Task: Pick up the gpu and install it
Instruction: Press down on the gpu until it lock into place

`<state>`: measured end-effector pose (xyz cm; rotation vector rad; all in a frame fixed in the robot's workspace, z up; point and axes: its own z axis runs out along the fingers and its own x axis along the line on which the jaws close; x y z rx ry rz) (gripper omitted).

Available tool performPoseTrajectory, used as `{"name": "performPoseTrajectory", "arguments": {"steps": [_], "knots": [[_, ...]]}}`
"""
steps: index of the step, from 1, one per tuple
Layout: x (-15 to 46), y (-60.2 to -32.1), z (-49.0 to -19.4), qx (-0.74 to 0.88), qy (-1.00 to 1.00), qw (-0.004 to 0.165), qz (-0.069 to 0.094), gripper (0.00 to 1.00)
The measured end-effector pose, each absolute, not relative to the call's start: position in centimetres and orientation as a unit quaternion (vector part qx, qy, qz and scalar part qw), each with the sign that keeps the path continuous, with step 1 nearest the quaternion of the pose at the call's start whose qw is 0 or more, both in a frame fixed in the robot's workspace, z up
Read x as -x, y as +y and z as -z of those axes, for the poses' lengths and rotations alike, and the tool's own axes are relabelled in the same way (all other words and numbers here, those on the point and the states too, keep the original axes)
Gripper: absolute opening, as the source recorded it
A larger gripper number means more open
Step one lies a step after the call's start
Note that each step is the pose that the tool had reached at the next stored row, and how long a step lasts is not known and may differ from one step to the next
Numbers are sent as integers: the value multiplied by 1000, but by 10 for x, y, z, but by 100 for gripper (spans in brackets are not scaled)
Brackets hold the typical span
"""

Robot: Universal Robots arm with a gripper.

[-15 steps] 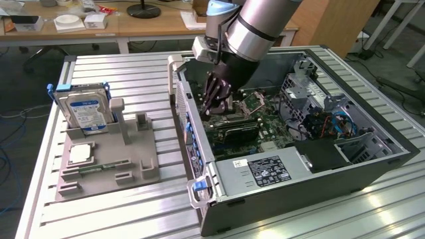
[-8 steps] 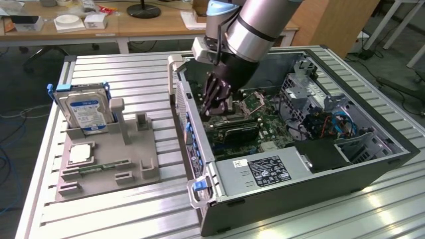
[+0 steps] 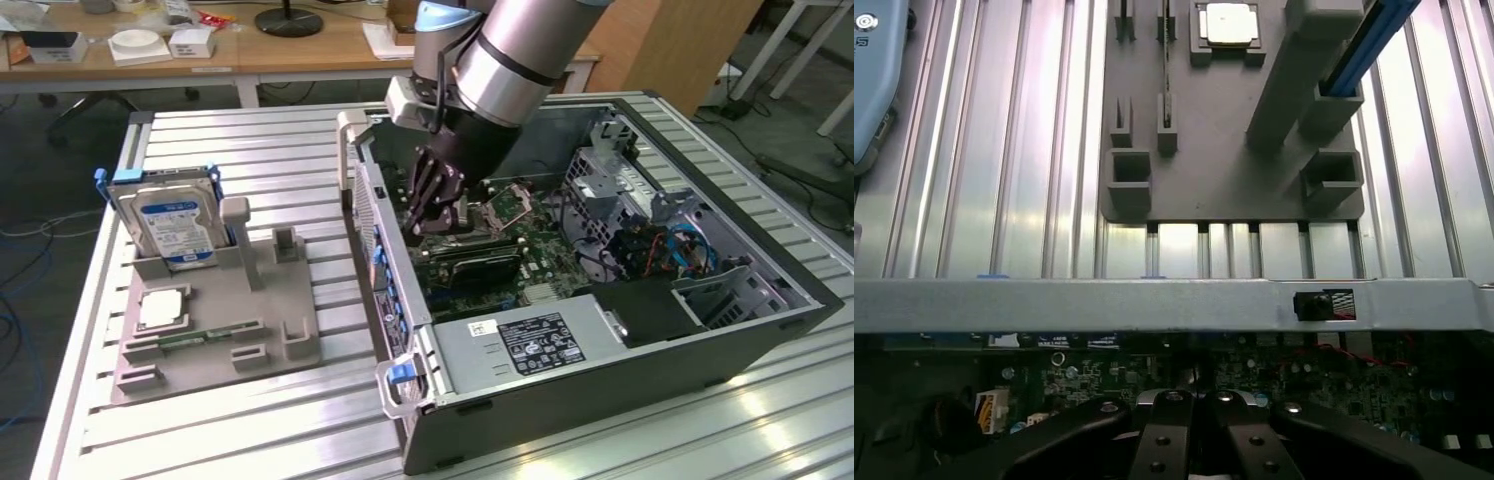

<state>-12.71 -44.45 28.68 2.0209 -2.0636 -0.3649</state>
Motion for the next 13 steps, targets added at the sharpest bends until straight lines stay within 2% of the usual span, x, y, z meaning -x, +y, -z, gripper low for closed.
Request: {"name": "performPoseTrajectory", "arguments": {"steps": [13], "knots": [[130, -445, -284, -690, -704, 115, 124, 10]]}}
